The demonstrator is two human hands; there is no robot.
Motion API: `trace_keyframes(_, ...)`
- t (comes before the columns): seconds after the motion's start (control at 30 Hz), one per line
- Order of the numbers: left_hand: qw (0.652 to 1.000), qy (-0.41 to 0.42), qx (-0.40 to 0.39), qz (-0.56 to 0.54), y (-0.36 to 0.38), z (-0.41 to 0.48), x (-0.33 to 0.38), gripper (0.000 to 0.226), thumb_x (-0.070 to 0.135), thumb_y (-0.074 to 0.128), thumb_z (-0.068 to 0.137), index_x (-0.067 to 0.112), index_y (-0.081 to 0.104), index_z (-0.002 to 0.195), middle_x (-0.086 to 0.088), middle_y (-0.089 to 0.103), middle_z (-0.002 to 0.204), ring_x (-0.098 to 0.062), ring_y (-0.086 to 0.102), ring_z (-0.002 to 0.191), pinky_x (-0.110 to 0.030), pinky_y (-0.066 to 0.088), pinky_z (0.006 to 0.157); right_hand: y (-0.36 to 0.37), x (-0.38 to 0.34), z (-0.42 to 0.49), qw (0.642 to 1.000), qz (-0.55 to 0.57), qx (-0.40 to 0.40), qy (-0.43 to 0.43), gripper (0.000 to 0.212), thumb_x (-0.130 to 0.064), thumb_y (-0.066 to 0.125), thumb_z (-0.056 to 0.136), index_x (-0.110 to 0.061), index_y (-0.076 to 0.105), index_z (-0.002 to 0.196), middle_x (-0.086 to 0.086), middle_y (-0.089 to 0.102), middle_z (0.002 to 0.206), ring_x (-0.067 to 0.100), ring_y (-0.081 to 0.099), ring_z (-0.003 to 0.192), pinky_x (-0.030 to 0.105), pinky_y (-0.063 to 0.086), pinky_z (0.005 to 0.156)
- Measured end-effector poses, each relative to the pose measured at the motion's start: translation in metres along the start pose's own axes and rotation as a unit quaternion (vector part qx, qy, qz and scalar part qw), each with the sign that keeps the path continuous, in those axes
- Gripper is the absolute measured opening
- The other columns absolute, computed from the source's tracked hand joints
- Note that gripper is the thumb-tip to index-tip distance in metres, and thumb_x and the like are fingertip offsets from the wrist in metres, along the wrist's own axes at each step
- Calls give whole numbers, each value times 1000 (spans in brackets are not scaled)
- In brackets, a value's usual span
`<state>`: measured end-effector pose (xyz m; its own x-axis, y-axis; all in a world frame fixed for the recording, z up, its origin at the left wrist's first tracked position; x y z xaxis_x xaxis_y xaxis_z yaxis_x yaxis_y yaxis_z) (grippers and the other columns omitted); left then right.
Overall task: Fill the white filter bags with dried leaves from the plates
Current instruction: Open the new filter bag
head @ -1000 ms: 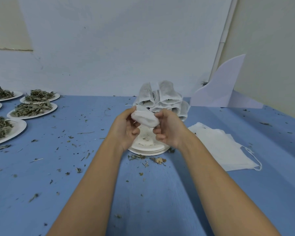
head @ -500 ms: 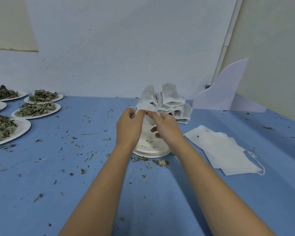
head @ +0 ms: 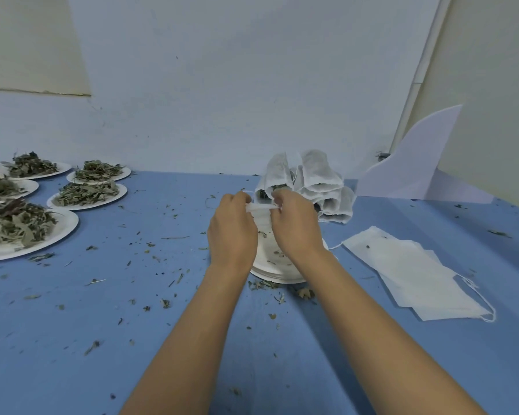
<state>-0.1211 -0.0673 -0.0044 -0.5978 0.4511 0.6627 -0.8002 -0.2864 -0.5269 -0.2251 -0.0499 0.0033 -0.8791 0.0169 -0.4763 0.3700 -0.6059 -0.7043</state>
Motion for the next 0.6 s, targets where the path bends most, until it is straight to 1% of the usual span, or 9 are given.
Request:
trace_keyframes(0.03,1000,-6,-15,2,-1,3,-2,36,-6,39,88,6,61,114,-10,61,110,-27,56,94,-39,46,79,1,-1,1,1000,-3,-4,-9,37,-2,41,93,-8,54,127,10,59,121,26,55,109,33,41,86)
trace_keyframes(0.1,999,-24,-31,5,-2,7,-5,34,-8,38,84,3,63,105,-12,64,99,-29,58,87,-45,49,77,5,-6,0,999,-31,-8,-34,40,-3,43,93,-14,50,131,6,56,124,26,55,107,32,40,78)
trace_keyframes(0.17,999,-47,-25,7,-3,11,-11,29,-7,37,86,0,63,98,-14,64,92,-30,59,82,-44,49,72,11,-11,-1,995,-71,-8,-65,44,-14,53,92,-18,44,136,3,50,132,23,53,112,31,39,78)
trace_keyframes(0.23,998,-65,-15,20,-5,16,-19,24,-2,38,90,-1,61,94,-16,64,88,-31,58,79,-40,45,65,12,-20,-3,991,-45,12,-123,51,-16,65,86,-15,48,133,5,45,141,23,50,120,35,45,84)
trace_keyframes(0.3,997,-77,1,26,-9,20,-26,24,2,38,93,-2,61,92,-17,64,86,-32,58,78,-37,41,62,11,-32,-7,976,-14,63,-209,35,0,71,74,-9,65,106,12,54,134,29,59,109,40,52,73)
trace_keyframes(0.37,997,-76,19,16,-13,24,-30,24,5,38,95,-3,61,88,-16,63,82,-31,57,73,-36,40,60,15,-38,-9,963,-36,111,-245,21,7,73,66,-8,69,80,15,63,122,33,64,101,40,52,69)
trace_keyframes(0.4,997,-67,21,14,-14,25,-31,25,6,38,95,-3,60,86,-16,63,80,-30,56,71,-36,39,59,17,-41,-7,965,-41,110,-233,17,4,73,69,-9,70,79,14,63,122,33,63,104,40,51,74)
trace_keyframes(0.5,999,-36,21,4,-18,23,-33,25,7,37,97,0,60,89,-14,61,78,-29,55,71,-35,39,59,26,-44,1,981,-67,77,-166,17,-15,62,89,-19,72,102,7,49,141,27,46,127,39,37,94)
trace_keyframes(0.6,998,-47,39,36,-23,25,-38,32,9,35,98,6,60,117,-12,66,101,-29,60,90,-35,43,71,38,-44,8,978,-149,29,-142,25,-31,49,96,-27,68,111,0,26,156,19,22,142,34,15,110)
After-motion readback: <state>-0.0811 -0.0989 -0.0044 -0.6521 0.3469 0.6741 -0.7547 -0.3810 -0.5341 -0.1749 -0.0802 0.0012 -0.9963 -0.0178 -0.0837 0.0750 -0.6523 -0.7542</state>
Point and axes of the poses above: each hand's wrist, its own z-axis towards the middle knuckle, its own y-axis out of the palm, x = y × z, the point moved 2 cm from there along z, towards the middle knuckle
